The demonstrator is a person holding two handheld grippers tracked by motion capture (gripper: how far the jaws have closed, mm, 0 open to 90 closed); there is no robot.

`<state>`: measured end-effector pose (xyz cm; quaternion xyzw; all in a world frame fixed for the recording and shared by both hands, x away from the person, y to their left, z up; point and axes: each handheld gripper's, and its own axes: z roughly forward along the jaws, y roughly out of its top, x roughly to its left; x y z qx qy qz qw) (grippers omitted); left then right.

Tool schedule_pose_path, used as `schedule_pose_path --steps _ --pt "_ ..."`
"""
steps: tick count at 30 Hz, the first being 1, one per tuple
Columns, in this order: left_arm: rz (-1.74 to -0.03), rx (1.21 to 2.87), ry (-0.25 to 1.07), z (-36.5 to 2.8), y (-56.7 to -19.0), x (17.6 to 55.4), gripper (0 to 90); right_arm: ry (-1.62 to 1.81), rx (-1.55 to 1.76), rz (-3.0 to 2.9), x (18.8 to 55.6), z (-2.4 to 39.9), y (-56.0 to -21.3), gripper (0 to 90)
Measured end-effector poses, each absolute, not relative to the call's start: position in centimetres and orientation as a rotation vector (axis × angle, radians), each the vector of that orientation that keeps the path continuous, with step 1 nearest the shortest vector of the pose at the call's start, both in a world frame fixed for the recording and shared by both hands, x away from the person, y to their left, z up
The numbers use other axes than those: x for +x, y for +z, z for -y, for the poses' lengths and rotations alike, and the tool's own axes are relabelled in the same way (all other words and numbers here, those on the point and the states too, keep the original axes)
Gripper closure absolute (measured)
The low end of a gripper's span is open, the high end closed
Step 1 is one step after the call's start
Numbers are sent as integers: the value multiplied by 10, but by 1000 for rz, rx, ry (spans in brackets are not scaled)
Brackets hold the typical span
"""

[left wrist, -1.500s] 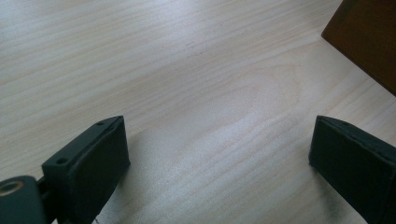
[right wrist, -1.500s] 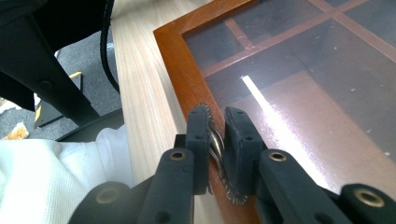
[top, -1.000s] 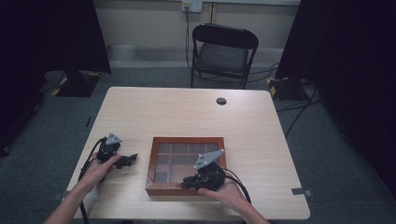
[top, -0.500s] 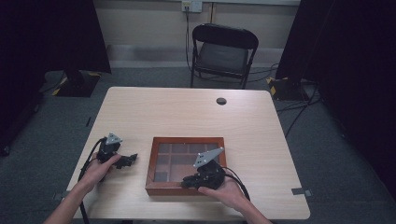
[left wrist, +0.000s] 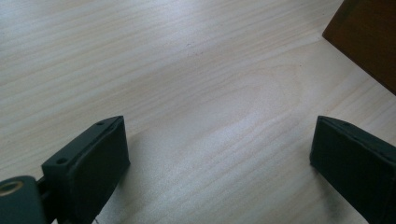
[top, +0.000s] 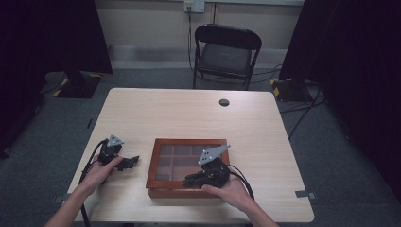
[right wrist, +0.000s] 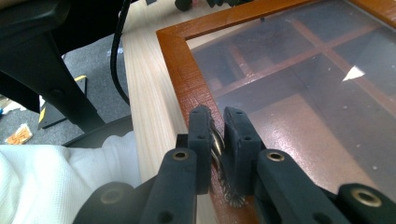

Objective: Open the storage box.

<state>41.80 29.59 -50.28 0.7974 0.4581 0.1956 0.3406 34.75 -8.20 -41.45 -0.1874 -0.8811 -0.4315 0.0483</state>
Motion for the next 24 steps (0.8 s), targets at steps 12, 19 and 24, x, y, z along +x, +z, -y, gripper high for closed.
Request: schedule_pose_path --steps 12,19,24 --pt "-1192 2074 508 -296 -503 418 38 -1354 -591 2663 349 84 -405 819" --pt "-1192 2074 508 -296 -503 418 38 -1373 -598 2650 351 85 -399 819" --pt "-1193 2074 508 -296 -503 418 38 -1383 -604 2650 352 85 -394 819"
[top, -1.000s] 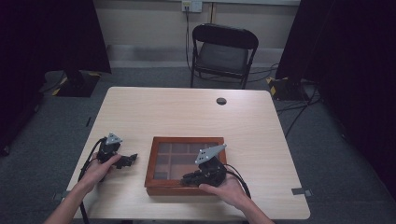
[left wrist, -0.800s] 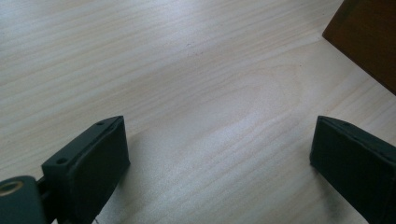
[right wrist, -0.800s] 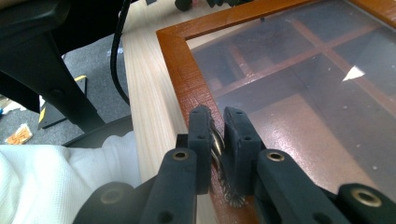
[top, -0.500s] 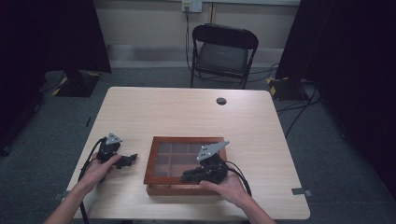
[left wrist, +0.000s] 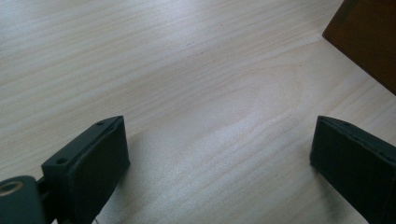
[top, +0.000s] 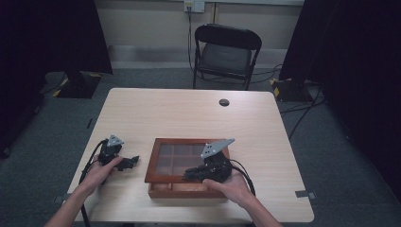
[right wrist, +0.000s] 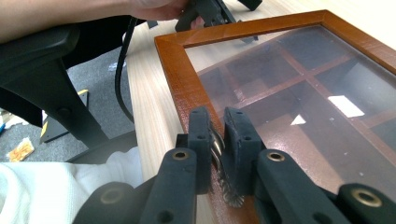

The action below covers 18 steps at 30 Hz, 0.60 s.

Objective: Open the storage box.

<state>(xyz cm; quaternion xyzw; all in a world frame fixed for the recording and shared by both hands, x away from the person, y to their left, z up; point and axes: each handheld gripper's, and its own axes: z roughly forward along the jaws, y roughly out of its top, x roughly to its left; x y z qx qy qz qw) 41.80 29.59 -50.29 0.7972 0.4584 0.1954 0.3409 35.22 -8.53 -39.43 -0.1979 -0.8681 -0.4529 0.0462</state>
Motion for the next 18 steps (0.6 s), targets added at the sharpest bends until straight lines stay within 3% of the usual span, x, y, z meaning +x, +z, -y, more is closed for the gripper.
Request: schedule_pose_path --steps 18 --pt "-1192 2075 508 -296 -503 418 38 -1425 -618 2645 360 87 -374 818"
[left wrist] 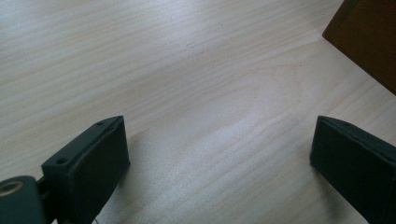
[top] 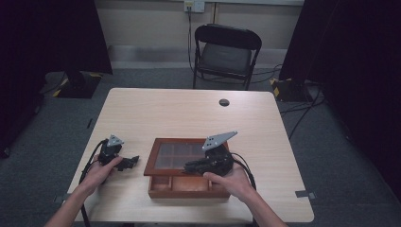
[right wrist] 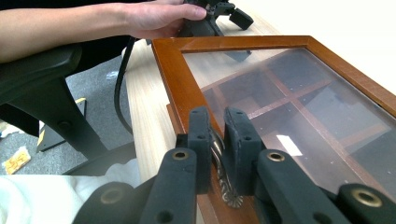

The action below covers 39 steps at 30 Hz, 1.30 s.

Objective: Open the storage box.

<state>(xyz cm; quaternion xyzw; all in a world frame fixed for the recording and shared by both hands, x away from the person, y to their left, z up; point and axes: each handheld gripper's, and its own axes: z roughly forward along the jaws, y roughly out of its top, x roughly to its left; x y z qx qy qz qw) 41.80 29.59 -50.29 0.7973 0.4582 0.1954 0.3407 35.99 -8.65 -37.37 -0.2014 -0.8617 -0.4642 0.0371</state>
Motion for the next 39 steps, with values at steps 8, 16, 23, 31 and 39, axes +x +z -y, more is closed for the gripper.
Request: schedule_pose_path --steps 8,16,23,31,39 --pt "-1193 2074 508 -296 -503 418 38 -1424 -637 2642 362 86 -369 818" --pt "-1193 2074 508 -296 -503 418 38 -1434 -644 2638 366 86 -361 818" --pt "-1193 2074 508 -296 -503 418 38 -1436 -643 2634 369 87 -357 818" --pt "-1193 2074 508 -296 -503 418 38 -1445 -649 2632 372 87 -353 818" --pt "-1193 2074 508 -296 -503 418 38 -1458 -661 2632 375 87 -347 819"
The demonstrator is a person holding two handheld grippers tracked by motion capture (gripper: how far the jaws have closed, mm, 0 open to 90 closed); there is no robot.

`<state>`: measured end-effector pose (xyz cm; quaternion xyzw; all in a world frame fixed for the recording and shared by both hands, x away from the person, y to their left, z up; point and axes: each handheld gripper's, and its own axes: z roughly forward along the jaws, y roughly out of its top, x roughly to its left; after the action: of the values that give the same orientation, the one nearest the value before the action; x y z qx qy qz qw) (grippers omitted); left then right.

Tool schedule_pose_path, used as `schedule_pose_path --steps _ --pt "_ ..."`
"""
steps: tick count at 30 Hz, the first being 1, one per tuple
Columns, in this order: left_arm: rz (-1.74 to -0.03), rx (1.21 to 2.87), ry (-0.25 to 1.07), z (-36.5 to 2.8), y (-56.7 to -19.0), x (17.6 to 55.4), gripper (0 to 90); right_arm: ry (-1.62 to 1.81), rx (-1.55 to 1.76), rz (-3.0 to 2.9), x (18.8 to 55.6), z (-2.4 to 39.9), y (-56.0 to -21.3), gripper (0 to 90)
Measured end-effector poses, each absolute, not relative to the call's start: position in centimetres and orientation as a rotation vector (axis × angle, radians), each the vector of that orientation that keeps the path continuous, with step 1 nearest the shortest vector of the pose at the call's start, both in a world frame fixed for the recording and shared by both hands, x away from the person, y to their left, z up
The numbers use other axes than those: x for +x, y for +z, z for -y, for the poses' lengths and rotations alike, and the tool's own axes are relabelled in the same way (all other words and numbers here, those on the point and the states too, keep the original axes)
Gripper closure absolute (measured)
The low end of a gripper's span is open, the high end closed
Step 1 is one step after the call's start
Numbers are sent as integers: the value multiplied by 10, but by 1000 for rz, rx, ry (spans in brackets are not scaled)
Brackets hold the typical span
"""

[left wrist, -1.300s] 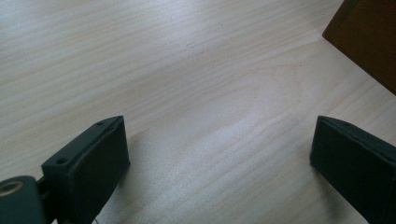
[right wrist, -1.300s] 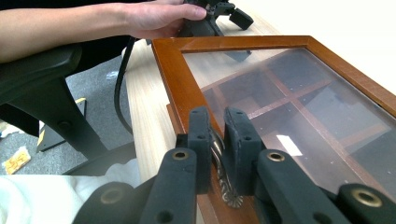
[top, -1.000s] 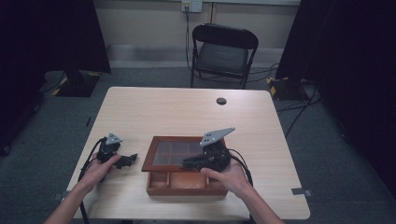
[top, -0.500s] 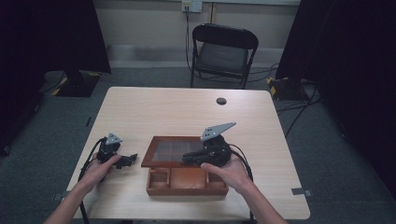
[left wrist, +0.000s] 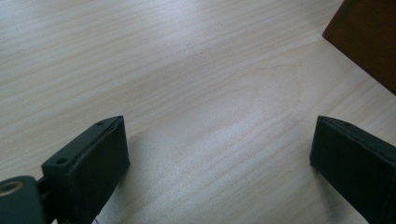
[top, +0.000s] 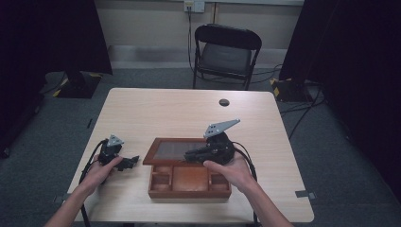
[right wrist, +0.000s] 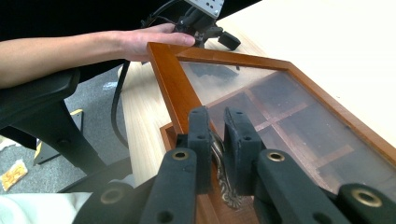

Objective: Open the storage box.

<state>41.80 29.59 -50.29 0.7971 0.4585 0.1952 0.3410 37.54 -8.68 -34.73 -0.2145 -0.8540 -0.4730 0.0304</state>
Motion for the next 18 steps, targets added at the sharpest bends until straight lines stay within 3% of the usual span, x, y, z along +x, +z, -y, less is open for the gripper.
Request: schedule_pose_path --steps 18 --pt "-1195 2069 506 -296 -503 418 38 -1466 -674 2625 379 87 -342 819"
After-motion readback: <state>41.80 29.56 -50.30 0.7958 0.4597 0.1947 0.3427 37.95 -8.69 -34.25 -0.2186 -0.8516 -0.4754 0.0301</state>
